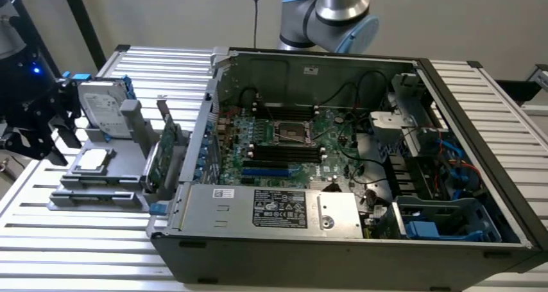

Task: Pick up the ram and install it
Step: 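Pick up the ram and move it above insertion slot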

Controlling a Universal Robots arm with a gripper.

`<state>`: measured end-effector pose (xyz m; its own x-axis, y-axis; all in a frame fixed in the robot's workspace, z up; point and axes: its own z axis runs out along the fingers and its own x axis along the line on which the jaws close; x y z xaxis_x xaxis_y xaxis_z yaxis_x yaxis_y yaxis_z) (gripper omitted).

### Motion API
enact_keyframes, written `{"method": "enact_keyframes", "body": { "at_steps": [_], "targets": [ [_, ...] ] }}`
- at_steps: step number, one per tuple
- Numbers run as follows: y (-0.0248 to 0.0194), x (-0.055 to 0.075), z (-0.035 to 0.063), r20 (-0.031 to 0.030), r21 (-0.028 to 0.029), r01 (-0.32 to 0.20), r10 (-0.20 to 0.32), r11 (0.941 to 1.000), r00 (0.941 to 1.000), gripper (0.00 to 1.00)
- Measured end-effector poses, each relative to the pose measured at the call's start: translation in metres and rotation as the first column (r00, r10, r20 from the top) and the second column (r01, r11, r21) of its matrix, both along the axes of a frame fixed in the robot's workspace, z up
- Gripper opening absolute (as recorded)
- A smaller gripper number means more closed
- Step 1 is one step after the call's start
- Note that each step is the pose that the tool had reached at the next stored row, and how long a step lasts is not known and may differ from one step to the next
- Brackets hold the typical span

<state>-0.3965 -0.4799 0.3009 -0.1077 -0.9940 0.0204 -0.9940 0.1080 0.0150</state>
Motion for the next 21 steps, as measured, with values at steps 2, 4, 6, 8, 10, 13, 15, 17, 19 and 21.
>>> {"method": "enact_keyframes", "body": {
  "at_steps": [2, 4, 6, 8, 10, 13, 15, 17, 19, 21],
  "targets": [
    [-0.0001, 0.0, -0.0037, 0.0001, 0.0001, -0.004, 0.004, 1.0, 1.0, 0.42],
    [-0.0001, 0.0, -0.0073, -0.0001, -0.0001, -0.011, 0.011, 0.9999, 0.9999, 0.42],
    [-0.0001, 0.0, -0.0109, 0.0, 0.0, -0.019, 0.019, 0.9998, 0.9998, 0.42],
    [-0.0002, 0.0, -0.0146, 0.0, 0.0, -0.025, 0.025, 0.9997, 0.9997, 0.42],
    [-0.0004, 0.0, -0.0182, -0.0001, 0.0, -0.028, 0.028, 0.9996, 0.9996, 0.42],
    [-0.0009, 0.0, -0.0237, 0.0, 0.0, -0.032, 0.032, 0.9995, 0.9995, 0.42],
    [-0.0011, 0.0, -0.0273, 0.0, -0.0001, -0.036, 0.036, 0.9994, 0.9994, 0.42],
    [-0.0013, 0.0, -0.031, 0.0001, 0.0001, -0.039, 0.039, 0.9992, 0.9992, 0.42],
    [-0.0017, 0.0, -0.0345, 0.0, -0.0001, -0.043, 0.043, 0.9991, 0.9991, 0.42],
    [-0.0021, 0.0, -0.0382, 0.0, 0.0, -0.046, 0.046, 0.999, 0.999, 0.42]
  ]
}}
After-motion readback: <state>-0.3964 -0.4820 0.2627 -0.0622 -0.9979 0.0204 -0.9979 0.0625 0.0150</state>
